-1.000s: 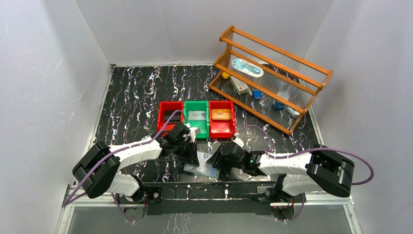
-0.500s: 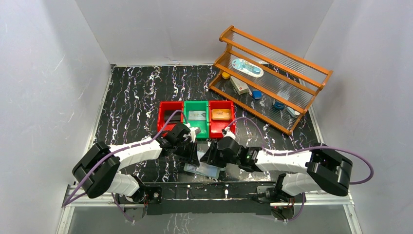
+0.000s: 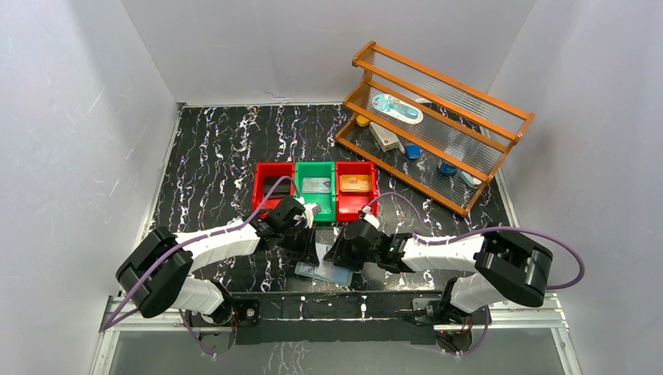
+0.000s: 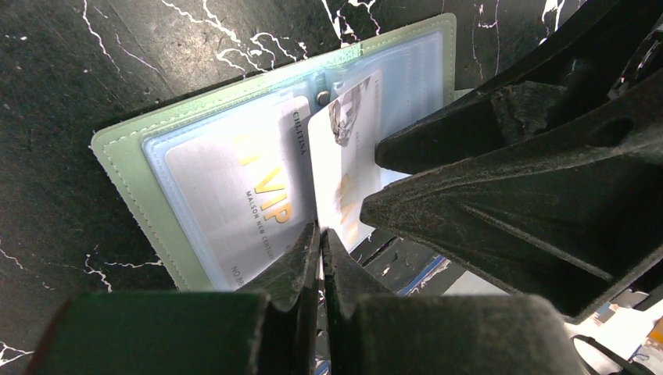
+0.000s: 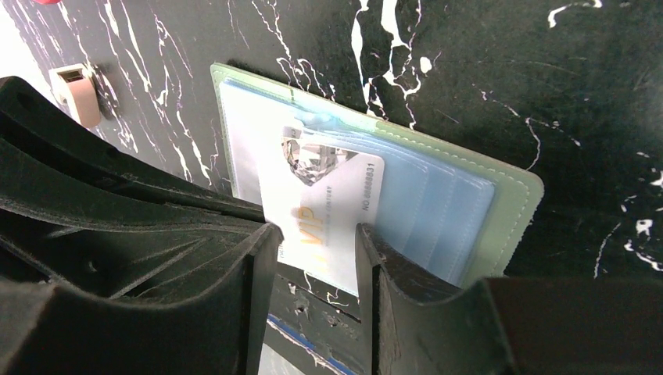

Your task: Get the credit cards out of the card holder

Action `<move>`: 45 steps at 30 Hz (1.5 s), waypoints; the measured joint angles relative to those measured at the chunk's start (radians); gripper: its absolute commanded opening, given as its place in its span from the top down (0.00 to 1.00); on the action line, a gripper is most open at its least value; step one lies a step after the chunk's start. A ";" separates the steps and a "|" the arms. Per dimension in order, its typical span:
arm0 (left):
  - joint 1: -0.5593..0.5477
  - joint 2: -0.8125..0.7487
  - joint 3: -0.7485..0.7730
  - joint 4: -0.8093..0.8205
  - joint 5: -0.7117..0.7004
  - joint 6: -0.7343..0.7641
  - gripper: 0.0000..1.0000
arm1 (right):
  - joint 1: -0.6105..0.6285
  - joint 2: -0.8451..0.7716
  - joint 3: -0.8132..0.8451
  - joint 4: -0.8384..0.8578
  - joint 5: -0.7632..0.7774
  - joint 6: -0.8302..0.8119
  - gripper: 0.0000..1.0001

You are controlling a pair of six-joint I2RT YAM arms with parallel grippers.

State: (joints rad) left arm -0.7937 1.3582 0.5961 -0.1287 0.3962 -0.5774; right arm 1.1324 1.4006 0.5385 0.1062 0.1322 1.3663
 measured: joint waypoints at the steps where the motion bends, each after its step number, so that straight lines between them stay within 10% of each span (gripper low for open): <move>1: 0.000 0.000 0.000 0.000 0.000 0.000 1.00 | 0.000 0.000 0.000 -0.001 0.000 0.000 0.49; 12: 0.000 0.000 0.000 0.001 0.001 -0.003 0.98 | 0.000 -0.014 0.011 -0.060 0.029 -0.008 0.48; 22: 0.000 -0.001 0.000 0.030 0.015 -0.022 0.77 | -0.006 -0.011 -0.010 -0.026 0.014 0.023 0.52; 45: 0.002 -0.004 -0.036 0.119 0.035 -0.091 0.99 | -0.022 -0.034 -0.098 0.108 -0.005 0.090 0.51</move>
State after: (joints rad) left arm -0.7914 1.3540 0.5598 -0.0101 0.4313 -0.6682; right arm 1.1107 1.3666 0.4404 0.2142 0.1272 1.4563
